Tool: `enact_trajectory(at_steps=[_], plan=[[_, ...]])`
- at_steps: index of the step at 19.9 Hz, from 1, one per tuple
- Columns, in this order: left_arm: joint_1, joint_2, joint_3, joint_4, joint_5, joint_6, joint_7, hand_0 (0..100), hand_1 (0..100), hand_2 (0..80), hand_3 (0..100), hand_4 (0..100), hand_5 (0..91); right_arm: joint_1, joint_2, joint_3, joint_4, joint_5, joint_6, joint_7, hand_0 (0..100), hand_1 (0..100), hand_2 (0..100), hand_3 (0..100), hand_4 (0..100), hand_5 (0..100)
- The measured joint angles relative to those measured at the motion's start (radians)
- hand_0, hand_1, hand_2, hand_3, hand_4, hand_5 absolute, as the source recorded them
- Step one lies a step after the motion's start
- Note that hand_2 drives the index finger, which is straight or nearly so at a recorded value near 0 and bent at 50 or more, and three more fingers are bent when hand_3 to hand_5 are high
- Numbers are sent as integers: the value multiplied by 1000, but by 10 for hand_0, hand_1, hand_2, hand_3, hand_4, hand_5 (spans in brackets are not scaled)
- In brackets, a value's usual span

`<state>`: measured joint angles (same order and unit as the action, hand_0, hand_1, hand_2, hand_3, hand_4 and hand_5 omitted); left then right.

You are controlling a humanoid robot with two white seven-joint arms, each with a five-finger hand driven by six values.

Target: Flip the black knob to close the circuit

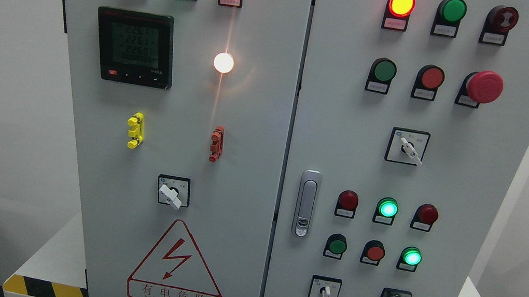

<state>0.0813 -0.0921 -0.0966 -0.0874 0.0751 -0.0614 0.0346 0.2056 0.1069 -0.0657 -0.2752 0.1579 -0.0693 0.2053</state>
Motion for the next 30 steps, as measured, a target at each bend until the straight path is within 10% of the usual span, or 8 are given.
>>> enact_trajectory(at_steps=[21,26,30], plan=[[0,0,0,0,0,0,0,120,556,0,0,0,0,1,2,42,-120,80,63,9,0,91,0,1,0,0],[0,0,0,0,0,0,0,120,556,0,0,0,0,-2,-2,30,-253,183,142,9,0,97,0,132,133,0],[0,0,0,0,0,0,0,120,556,0,0,0,0,-16,-4,5,-374,332,165,10,0,99,184,301,254,162]])
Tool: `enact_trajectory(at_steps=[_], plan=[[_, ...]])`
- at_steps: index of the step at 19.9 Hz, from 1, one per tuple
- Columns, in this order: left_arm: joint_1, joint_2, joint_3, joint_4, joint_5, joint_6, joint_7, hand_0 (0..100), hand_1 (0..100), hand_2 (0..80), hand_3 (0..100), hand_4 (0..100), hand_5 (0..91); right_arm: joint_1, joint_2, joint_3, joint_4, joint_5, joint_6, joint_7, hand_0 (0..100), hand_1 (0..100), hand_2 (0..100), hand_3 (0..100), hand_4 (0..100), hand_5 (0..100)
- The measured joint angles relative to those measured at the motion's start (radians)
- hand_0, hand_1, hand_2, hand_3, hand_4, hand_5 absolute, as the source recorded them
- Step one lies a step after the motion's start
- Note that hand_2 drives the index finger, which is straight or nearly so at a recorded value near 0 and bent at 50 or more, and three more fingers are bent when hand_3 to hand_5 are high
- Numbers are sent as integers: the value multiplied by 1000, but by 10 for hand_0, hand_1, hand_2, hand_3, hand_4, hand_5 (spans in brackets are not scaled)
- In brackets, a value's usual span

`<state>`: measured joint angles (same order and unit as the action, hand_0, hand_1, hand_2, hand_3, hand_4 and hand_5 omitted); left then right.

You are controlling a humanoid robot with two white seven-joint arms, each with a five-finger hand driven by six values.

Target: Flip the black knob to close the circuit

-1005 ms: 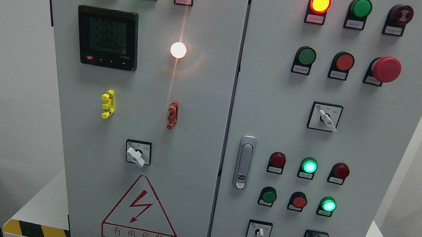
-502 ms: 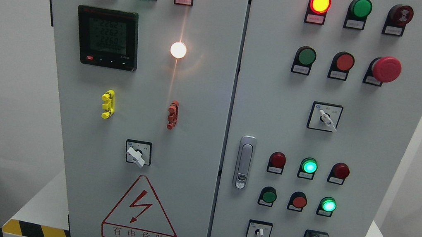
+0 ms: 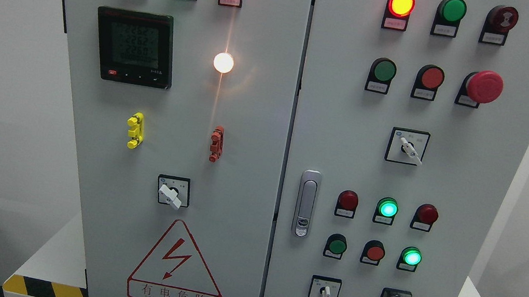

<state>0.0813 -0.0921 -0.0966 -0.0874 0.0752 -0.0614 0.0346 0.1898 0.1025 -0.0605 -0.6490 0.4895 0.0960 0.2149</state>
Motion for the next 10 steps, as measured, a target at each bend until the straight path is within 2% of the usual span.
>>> enact_trajectory(at_steps=[3,4,5,6,10], plan=[[0,0,0,0,0,0,0,120,556,0,0,0,0,-5,-1,-17,-90,107,3,1,0,71,338,454,378,240],[0,0,0,0,0,0,0,120,556,0,0,0,0,-7,-1,-23,-120,139,3,2,0,52,425,541,455,301],[0,0,0,0,0,0,0,120,556,0,0,0,0,-8,-2,-28,-150,173,4,3,0,36,450,564,477,348],[0,0,0,0,0,0,0,120,556,0,0,0,0,-9,-2,-32,-182,205,5,4,0,18,497,625,525,440],[0,0,0,0,0,0,0,120,556,0,0,0,0,-23,-2,-48,-307,328,20,4,0,0,644,776,662,621]])
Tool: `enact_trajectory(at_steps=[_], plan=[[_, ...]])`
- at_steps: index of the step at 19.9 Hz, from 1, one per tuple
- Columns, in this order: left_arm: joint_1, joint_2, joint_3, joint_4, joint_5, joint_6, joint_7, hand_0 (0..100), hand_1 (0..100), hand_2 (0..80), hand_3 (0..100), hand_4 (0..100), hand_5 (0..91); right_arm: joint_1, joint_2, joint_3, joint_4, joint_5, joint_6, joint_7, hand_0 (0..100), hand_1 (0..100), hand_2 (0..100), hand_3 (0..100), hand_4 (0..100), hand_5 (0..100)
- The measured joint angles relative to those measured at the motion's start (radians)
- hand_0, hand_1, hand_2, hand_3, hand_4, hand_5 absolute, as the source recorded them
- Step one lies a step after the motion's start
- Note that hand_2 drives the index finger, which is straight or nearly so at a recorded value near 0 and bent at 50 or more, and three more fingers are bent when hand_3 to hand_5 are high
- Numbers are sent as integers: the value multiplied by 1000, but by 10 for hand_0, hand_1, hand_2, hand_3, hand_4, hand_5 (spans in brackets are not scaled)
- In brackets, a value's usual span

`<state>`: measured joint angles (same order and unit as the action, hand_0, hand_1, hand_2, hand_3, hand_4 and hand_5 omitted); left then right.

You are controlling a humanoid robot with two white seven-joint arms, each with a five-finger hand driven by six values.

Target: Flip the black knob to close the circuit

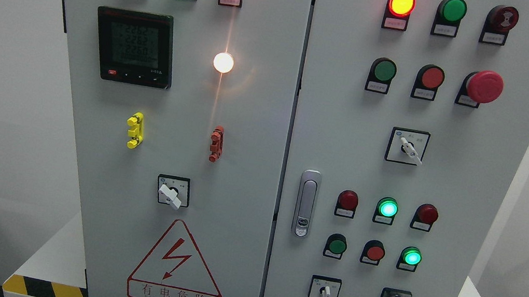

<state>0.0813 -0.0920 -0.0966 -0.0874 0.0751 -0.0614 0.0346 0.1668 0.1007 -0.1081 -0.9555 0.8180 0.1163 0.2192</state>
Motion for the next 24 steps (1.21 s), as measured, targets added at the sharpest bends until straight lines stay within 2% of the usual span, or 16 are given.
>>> enact_trajectory(at_steps=[2,3,5,8,15,18,24], plan=[[0,0,0,0,0,0,0,120,556,0,0,0,0,-9,0,-7,-60,54,2,-2,0,0,716,850,708,690],[0,0,0,0,0,0,0,120,556,0,0,0,0,-13,0,-11,-91,79,2,-2,0,0,793,928,772,768],[0,0,0,0,0,0,0,120,556,0,0,0,0,-22,0,-18,-151,131,2,-3,0,0,850,985,821,832],[0,0,0,0,0,0,0,120,556,0,0,0,0,-32,0,-26,-241,199,-3,-6,0,0,914,1000,893,917],[0,0,0,0,0,0,0,120,556,0,0,0,0,-67,2,-39,-447,287,16,30,0,0,941,1000,947,956],[0,0,0,0,0,0,0,120,556,0,0,0,0,-94,4,-42,-522,305,45,51,0,0,944,1000,951,960],[0,0,0,0,0,0,0,120,556,0,0,0,0,-153,10,-44,-641,354,61,90,0,0,946,1000,957,965]])
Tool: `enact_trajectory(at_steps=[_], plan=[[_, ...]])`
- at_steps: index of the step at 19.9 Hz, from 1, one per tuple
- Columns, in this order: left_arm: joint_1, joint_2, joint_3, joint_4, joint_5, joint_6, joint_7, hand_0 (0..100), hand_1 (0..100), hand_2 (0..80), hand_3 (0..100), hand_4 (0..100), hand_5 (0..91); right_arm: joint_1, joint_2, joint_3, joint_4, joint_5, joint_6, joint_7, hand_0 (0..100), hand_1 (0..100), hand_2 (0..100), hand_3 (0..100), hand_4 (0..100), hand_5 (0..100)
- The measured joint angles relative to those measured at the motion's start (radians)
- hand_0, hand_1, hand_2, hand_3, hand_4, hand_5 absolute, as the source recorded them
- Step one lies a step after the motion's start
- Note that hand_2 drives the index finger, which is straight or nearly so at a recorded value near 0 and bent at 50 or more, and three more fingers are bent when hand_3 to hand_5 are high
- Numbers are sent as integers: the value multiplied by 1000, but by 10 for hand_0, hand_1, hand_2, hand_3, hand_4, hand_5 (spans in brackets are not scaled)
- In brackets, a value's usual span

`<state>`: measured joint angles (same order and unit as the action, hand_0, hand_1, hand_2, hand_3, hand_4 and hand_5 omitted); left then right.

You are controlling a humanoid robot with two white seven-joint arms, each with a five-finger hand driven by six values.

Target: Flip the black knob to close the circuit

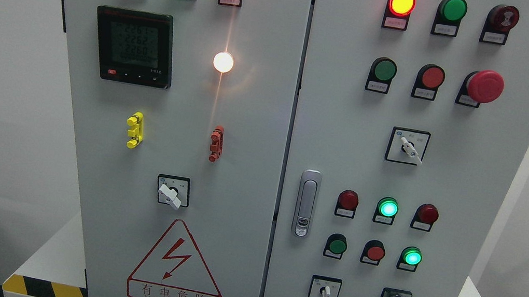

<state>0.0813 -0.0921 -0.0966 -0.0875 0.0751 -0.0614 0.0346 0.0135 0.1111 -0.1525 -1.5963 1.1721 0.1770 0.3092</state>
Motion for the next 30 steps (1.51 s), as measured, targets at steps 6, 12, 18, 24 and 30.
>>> enact_trajectory(at_steps=[6,12,18,24,30], plan=[[0,0,0,0,0,0,0,120,556,0,0,0,0,-64,4,-4,-80,22,1,20,0,0,947,1000,966,971],[0,0,0,0,0,0,0,120,556,0,0,0,0,-125,4,-14,-131,41,1,58,0,0,947,1000,969,974],[0,0,0,0,0,0,0,120,556,0,0,0,0,-175,5,-24,-161,68,1,74,0,0,947,1000,967,974],[0,0,0,0,0,0,0,120,556,0,0,0,0,-215,6,-32,-164,100,1,75,0,0,946,1000,966,976],[0,0,0,0,0,0,0,120,556,0,0,0,0,-244,7,-40,-154,117,2,76,0,0,945,1000,963,977]])
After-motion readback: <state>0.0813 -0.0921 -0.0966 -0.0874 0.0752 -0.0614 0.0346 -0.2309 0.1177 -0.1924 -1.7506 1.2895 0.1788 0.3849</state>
